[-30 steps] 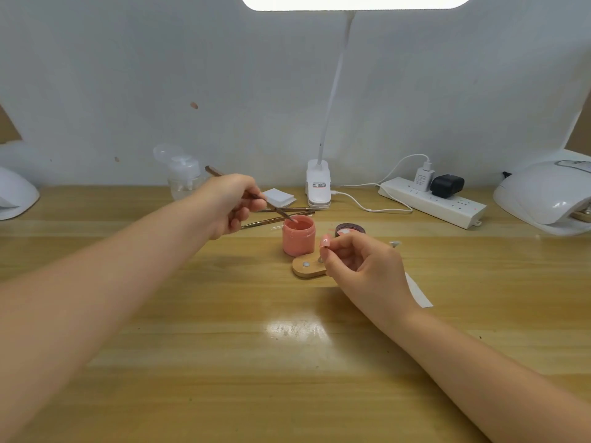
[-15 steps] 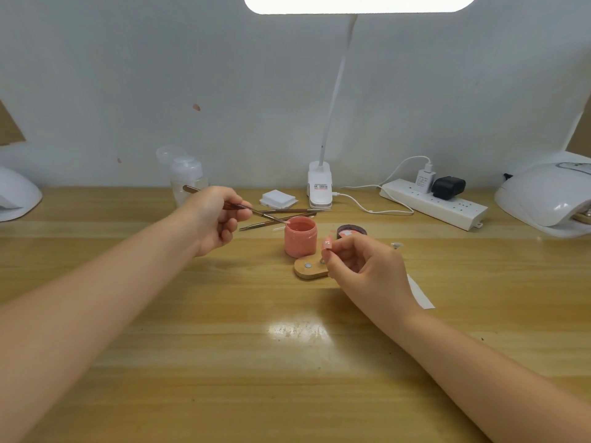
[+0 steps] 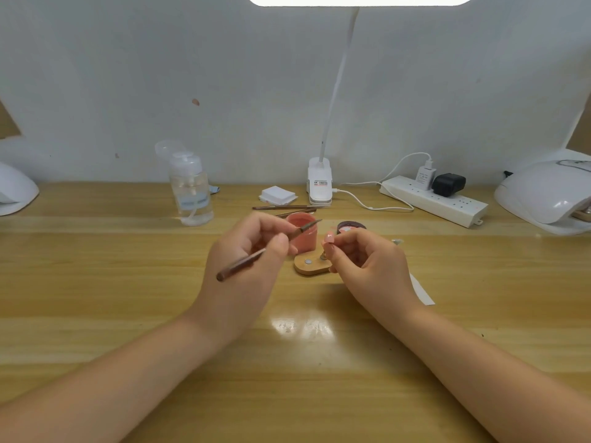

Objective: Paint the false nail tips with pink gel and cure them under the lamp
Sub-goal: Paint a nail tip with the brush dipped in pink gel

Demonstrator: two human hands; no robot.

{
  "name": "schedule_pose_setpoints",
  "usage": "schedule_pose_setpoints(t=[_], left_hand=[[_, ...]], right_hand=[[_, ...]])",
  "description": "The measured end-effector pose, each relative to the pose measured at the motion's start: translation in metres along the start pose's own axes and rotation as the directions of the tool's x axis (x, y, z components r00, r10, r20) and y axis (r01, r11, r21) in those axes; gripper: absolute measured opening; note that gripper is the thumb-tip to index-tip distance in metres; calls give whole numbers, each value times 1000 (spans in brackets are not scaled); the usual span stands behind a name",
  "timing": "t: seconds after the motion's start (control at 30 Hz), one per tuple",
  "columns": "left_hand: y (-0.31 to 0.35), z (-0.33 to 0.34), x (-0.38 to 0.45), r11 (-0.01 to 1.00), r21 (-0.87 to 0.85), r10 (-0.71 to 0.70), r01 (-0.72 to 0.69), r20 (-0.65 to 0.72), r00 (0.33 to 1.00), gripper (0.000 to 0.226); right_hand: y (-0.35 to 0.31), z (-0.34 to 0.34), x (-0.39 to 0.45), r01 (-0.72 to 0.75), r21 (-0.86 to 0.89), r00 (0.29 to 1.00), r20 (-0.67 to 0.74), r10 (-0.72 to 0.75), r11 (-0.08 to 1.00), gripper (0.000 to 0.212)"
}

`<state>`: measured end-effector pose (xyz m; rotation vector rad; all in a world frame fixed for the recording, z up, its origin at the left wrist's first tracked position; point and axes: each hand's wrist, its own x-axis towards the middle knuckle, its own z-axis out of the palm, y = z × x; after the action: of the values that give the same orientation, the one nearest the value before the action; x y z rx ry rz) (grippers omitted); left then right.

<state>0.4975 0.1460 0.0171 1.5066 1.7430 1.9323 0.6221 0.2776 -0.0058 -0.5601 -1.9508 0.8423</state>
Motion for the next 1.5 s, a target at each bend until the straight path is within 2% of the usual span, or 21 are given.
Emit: schedule_pose_setpoints(t=[0.13,0.27,0.5,0.67,0.77,0.87,1.07,1.27,1.37,1.5], left_hand=[[0,4,-12,993,85,77,-80,44,996,14],[-1,4,-13,991,104,79,-85,65,995,13],[-1,-3,-16,993,27,118,-119,34,992,18],[-2,2,-16,996,54,64,-67,50,997,14],[-1,0,-18,987,112,107,-115,79,991,11],[1,-2,-19,991,53,121,-124,52,991,17],[1,3,-19,994,100,43,-50,72,996,13],[4,-2,-20,981,147,119,-127,63,991,18],[4,2,-19,988,117,95,-99,37,995,11],[2,2,-19,983,168,66,-79,79,995,13]], right_hand=[[0,-1,-1,25,-5,1000,12,-25,1000,5],[2,-1,-1,28,-3,1000,4,-28,1000,6],[2,-1,-1,40,4,999,24,-40,999,6],[2,-1,0,33,3,999,25,-33,999,5],[2,-2,0,20,2,999,30,-20,1000,5],[2,-2,0,9,14,1000,27,-9,1000,6],[2,-1,-1,15,10,1000,25,-15,1000,7],[2,-1,-1,-3,15,1000,28,2,1000,7],[1,-1,0,7,7,1000,25,-7,1000,7],[2,-2,0,3,11,999,32,-3,1000,7]])
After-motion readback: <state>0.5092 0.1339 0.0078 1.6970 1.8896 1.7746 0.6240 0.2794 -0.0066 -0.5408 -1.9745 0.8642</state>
